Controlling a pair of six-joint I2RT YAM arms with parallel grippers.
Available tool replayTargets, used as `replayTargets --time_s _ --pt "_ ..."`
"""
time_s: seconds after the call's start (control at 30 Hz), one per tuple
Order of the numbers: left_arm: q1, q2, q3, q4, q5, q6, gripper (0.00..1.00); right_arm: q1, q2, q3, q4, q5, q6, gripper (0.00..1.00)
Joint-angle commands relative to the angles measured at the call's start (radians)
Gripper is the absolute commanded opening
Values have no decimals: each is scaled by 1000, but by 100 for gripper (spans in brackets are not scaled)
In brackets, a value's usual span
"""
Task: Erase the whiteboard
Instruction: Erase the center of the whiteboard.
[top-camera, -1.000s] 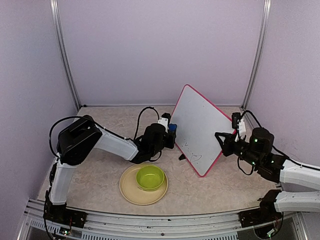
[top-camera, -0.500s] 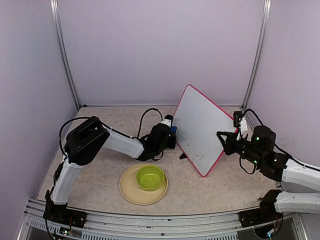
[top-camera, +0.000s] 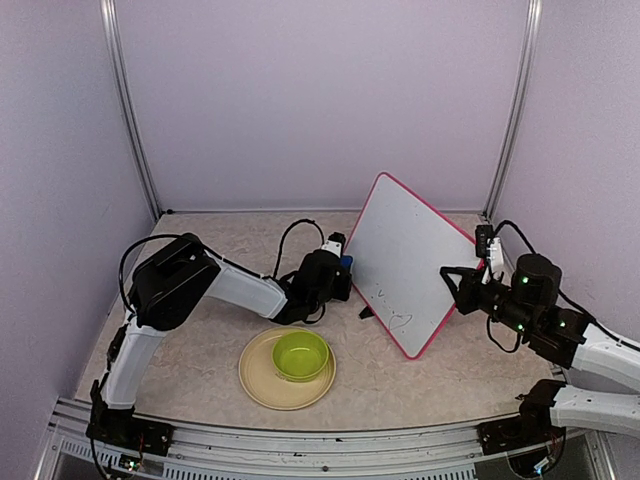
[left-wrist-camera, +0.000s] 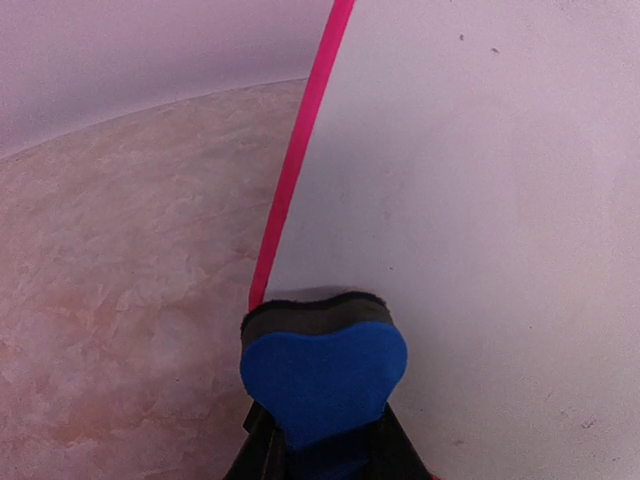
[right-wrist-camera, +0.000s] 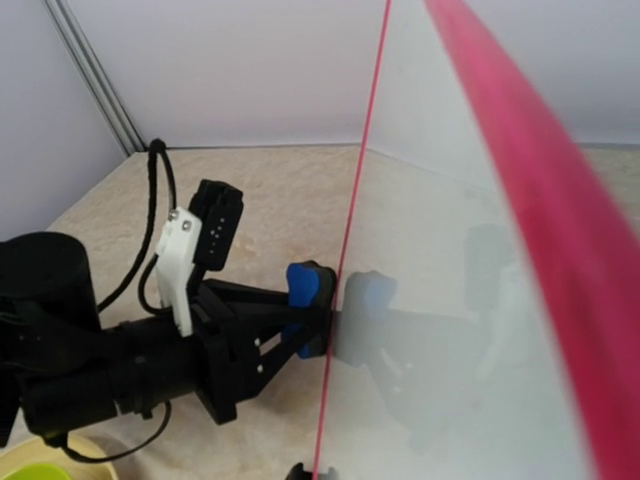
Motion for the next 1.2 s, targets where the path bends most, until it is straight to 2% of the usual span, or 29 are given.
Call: replayTargets --time_s 0.0,0.37,0.73,1.17 --pt "-10 -2 21 29 19 19 0 1 -60 41 98 -56 42 0" --pt "-38 15 27 71 96 40 0 1 -135 10 54 -86 75 0" --pt "-62 -4 -9 132 163 34 0 1 -116 0 71 -115 75 0" --pt "-131 -9 -26 164 160 20 0 1 -114 -1 71 -114 74 0"
